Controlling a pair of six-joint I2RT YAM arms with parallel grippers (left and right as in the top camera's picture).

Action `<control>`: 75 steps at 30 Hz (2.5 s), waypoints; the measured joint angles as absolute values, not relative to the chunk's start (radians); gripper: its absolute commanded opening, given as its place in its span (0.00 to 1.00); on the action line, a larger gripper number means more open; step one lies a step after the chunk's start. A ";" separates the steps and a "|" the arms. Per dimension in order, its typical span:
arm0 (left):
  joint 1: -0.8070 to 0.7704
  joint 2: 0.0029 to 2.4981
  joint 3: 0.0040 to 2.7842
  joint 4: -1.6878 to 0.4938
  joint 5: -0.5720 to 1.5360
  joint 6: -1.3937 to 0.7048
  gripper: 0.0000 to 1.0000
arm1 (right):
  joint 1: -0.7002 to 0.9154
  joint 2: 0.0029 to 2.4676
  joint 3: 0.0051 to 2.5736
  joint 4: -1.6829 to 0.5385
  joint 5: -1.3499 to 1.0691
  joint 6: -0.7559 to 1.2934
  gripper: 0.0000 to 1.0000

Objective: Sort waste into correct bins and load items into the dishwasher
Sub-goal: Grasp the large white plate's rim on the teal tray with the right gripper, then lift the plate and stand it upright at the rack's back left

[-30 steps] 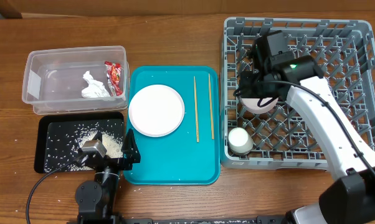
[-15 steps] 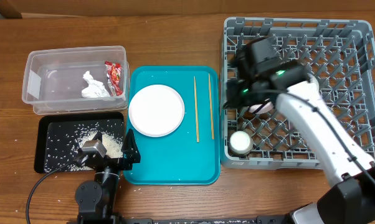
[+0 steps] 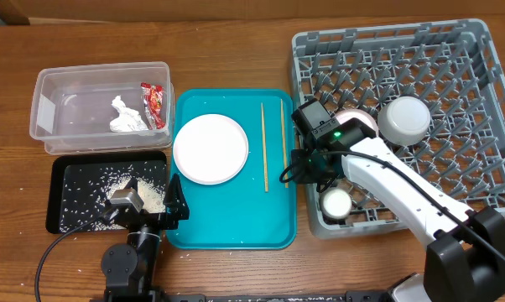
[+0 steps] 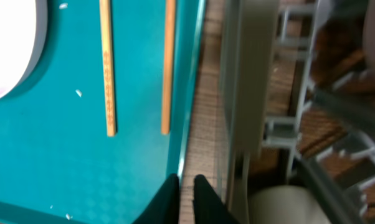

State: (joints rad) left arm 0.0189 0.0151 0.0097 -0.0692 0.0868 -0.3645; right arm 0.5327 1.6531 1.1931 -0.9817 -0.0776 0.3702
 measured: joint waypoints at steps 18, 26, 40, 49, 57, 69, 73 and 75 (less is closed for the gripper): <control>0.019 0.015 0.010 -0.069 0.087 -0.364 1.00 | 0.598 1.657 1.215 -0.771 -0.160 0.334 0.38; 0.019 0.015 0.010 -0.069 0.087 -0.364 1.00 | 0.656 1.761 1.235 -0.696 -0.156 0.340 0.47; 0.019 0.015 0.010 -0.069 0.087 -0.364 1.00 | 0.668 1.935 1.395 -0.581 -0.169 0.511 0.61; 0.019 0.015 0.010 -0.069 0.087 -0.364 1.00 | 0.668 2.083 1.395 -0.521 -0.194 0.557 0.04; 0.019 0.015 0.010 -0.069 0.087 -0.364 1.00 | 0.656 2.064 1.398 -0.607 -0.184 0.575 0.04; 0.019 0.015 0.010 -0.069 0.087 -0.364 1.00 | 0.640 1.534 1.404 -0.715 0.618 0.406 0.04; 0.019 0.015 0.010 -0.069 0.087 -0.364 1.00 | 0.588 1.554 1.400 -0.611 0.957 0.271 0.04; 0.019 0.015 0.010 -0.069 0.087 -0.364 1.00 | 0.527 1.563 1.401 -0.540 1.044 0.204 0.04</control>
